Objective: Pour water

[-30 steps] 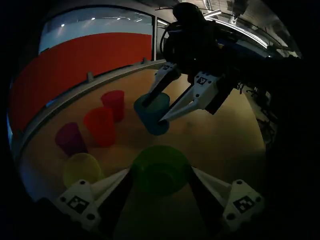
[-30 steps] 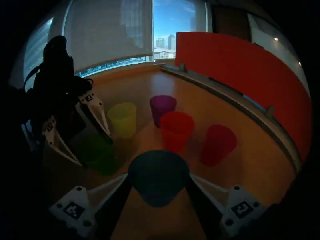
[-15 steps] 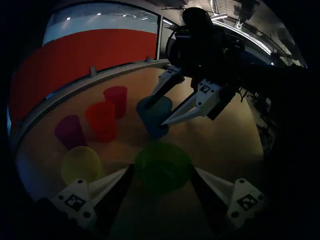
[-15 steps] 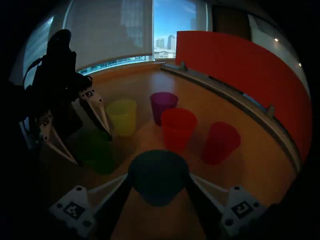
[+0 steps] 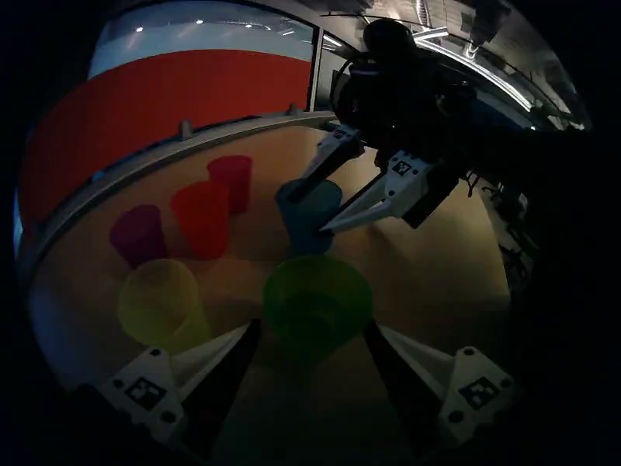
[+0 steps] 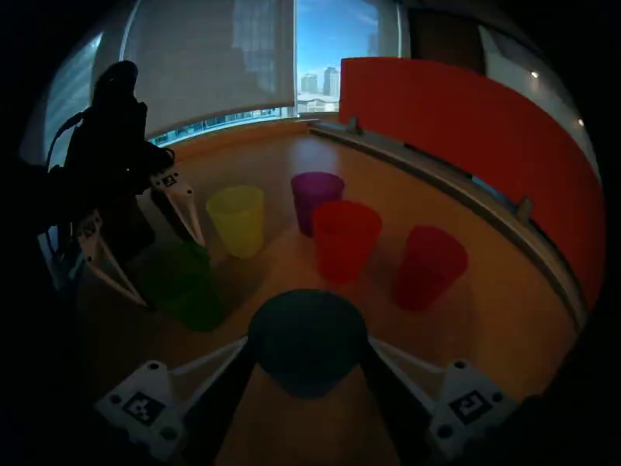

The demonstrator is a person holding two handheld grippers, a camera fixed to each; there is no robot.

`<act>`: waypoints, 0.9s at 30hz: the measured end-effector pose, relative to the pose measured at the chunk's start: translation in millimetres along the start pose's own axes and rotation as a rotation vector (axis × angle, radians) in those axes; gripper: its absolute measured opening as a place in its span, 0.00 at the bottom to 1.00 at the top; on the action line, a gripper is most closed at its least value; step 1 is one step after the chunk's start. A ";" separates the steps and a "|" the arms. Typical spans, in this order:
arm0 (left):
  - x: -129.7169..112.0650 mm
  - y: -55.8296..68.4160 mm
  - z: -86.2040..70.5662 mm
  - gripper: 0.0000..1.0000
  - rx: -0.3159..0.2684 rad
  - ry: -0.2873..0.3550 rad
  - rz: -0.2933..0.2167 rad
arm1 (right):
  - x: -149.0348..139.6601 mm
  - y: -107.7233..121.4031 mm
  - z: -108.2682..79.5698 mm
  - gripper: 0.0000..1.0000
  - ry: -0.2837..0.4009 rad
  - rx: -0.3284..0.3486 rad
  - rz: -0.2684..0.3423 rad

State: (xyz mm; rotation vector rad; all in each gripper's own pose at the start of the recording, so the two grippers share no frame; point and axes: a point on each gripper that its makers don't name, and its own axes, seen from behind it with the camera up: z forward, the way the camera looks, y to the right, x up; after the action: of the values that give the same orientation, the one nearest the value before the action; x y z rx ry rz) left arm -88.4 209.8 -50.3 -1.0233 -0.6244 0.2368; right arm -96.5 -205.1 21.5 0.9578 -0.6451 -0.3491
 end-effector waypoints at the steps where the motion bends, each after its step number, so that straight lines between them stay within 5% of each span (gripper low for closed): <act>1: -0.6 0.2 -0.7 0.98 0.000 -0.002 -0.001 | -1.2 0.2 -0.4 0.91 -0.002 -0.002 -0.002; 17: -6.9 -0.9 -12.8 0.98 0.021 -0.018 -0.005 | -15.5 0.0 -9.3 1.00 -0.014 -0.022 0.010; 27: -14.2 -9.0 -40.5 0.98 0.083 0.005 -0.039 | -28.3 -1.7 -33.7 1.00 0.002 -0.063 0.053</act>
State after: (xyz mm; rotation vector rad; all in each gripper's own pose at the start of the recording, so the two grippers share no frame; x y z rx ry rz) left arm -77.0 169.4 -62.8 -0.9304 -0.6248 0.2244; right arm -96.2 -169.0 -3.7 0.8790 -0.6529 -0.3203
